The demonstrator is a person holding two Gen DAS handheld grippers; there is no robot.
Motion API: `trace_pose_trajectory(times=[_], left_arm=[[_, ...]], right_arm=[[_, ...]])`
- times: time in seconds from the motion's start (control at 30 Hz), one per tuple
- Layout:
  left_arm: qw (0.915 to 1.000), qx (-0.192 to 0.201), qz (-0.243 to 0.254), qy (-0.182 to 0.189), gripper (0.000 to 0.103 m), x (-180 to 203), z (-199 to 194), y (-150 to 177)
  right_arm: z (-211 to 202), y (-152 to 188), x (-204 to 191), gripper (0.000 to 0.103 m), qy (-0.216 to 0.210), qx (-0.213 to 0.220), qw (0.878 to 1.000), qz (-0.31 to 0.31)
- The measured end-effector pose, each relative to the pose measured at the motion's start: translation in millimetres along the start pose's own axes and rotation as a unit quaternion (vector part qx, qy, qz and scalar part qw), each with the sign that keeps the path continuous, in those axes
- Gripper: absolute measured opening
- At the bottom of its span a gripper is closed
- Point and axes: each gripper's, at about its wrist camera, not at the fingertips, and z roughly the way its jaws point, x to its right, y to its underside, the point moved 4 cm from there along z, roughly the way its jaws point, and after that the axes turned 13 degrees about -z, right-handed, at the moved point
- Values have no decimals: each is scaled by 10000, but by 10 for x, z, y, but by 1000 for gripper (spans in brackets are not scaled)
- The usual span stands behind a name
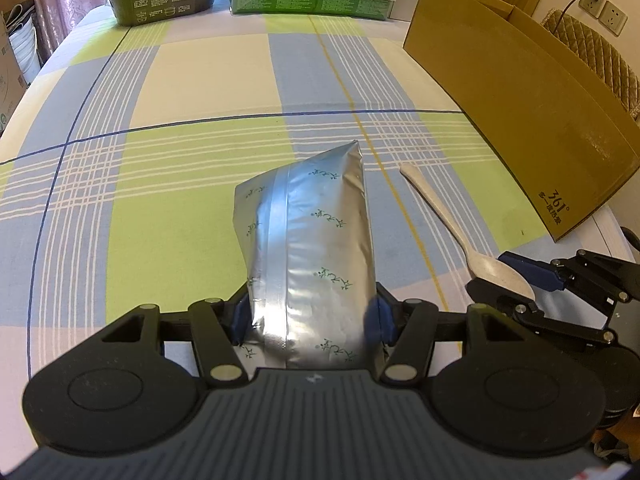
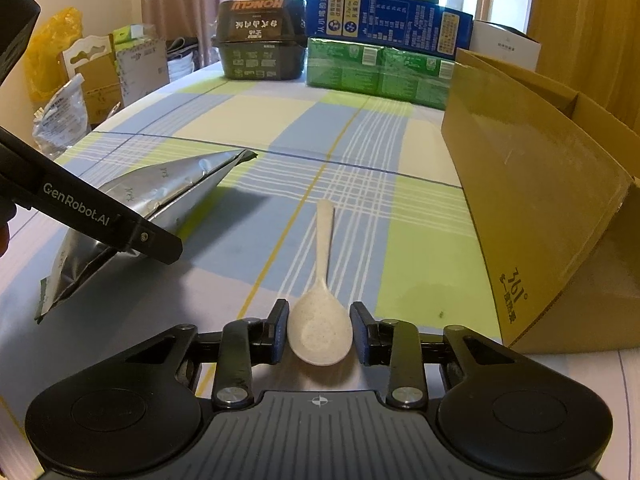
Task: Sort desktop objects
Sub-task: 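Lift the foil bag and spoon and carry them toward the cardboard box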
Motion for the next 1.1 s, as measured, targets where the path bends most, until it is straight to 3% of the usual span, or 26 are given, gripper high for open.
trace_pose_trajectory(times=[0.7,1.1], left_arm=[[9997,212,44,135,52,65,-119,-53],[9984,513,-129,178,52,298,-455,22]], right_arm=[[-153,-105,78,30,-10,275,9988,410],[-571,-204,140,30,159,484,9973,525]])
